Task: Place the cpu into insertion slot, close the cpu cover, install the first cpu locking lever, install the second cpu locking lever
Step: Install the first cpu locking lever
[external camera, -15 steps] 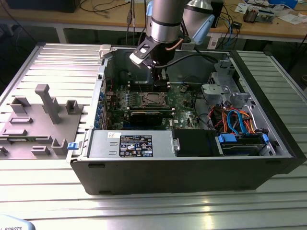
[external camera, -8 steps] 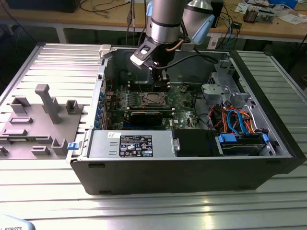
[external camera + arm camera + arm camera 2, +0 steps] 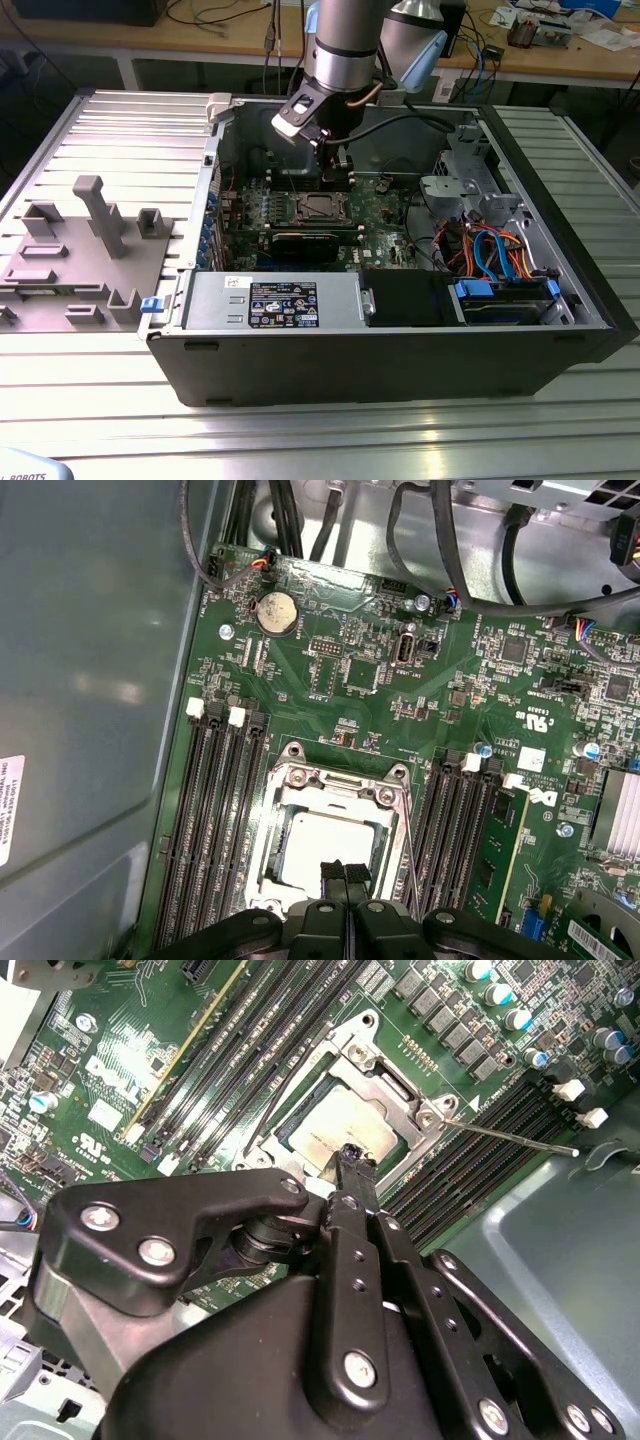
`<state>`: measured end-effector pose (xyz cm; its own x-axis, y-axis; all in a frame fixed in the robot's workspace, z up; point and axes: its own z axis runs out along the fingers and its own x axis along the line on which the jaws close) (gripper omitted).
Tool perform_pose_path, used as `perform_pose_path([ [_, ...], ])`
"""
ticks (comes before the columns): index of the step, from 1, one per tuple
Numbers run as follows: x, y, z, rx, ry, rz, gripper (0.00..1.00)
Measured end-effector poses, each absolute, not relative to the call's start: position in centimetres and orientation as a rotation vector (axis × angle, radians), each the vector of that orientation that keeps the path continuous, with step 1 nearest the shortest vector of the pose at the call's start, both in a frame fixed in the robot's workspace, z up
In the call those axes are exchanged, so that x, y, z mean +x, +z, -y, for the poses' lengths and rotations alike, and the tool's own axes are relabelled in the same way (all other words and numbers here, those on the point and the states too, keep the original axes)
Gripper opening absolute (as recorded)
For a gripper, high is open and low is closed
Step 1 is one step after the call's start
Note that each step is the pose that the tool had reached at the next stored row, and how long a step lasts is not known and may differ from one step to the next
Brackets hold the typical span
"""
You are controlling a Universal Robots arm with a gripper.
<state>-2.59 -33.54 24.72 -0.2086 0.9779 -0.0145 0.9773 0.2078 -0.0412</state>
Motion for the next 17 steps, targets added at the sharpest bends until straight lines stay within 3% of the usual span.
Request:
perform_pose_path([
  [17, -2.59, 24.70, 33.54, -1.957, 0.064, 2.438, 0.11],
])
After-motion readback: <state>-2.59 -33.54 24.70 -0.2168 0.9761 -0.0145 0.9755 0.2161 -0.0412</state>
